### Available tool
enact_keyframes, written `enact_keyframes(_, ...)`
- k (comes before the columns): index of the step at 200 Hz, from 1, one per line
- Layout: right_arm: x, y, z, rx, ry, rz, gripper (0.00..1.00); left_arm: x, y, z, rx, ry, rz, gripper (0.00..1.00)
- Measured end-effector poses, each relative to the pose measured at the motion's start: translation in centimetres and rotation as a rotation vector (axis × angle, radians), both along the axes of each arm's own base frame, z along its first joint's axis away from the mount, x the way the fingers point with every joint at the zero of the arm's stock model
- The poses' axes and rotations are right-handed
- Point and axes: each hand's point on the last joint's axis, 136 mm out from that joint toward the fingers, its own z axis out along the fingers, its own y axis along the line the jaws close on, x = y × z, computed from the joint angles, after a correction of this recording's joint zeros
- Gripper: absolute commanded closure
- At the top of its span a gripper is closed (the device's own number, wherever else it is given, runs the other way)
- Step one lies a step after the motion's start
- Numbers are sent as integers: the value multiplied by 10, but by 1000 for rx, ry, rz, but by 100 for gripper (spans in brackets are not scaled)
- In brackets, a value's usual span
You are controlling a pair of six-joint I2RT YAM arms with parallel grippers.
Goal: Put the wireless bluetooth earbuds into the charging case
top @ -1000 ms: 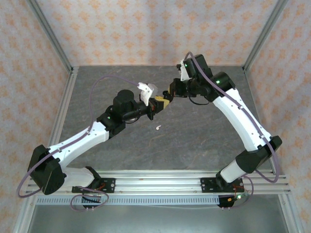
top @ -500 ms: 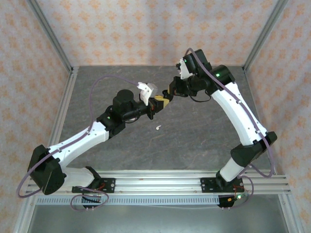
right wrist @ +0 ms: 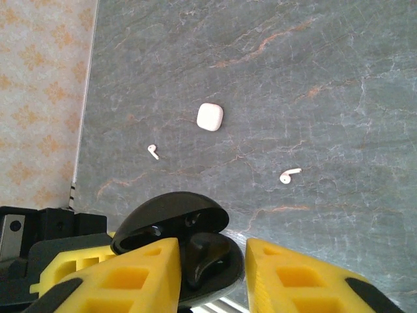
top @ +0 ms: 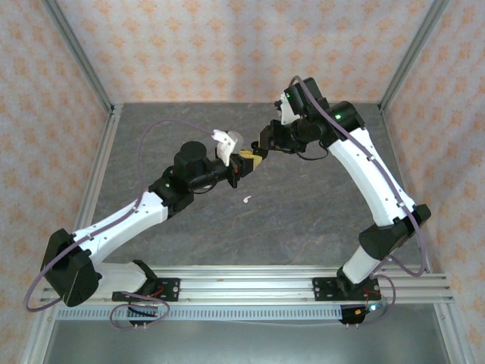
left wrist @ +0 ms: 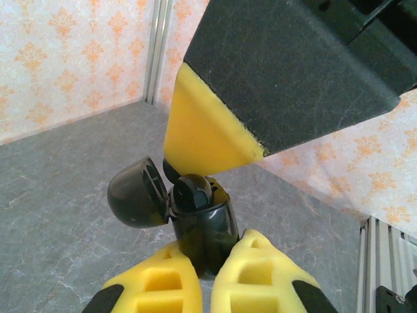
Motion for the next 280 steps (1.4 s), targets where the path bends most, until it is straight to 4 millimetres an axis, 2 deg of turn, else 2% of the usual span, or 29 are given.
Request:
enact_keyframes(41, 1, -4, 6, 28, 5, -33, 58, -1, 1, 3, -4, -6, 0, 100)
enact_keyframes(64, 4, -9, 23, 97, -14, -74, 50, -1, 1, 4, -4, -11, 0, 100)
enact_keyframes(85, 7, -22, 39, 187, -40, -129, 47, -2, 2, 6, -5, -19, -1, 100)
enact_keyframes(101, 7, -28, 44, 255, -40, -162, 46, -3, 2, 8, -6, -24, -1, 100)
enact_keyframes(158, 12, -10, 28, 433, 83, -194, 43, -2, 2, 17, -17, -39, -1, 100)
enact_keyframes(198, 17, -4, 35, 490, 86, -197, 40, -2, 1, 30, -33, -61, -1, 100)
enact_keyframes(240, 20, 2, 25, 531, 133, -208, 38, 0, 0, 47, -53, -87, -2, 100)
enact_keyframes(280, 25, 8, 32, 598, 142, -202, 39, 7, -5, 48, -49, -87, -3, 100)
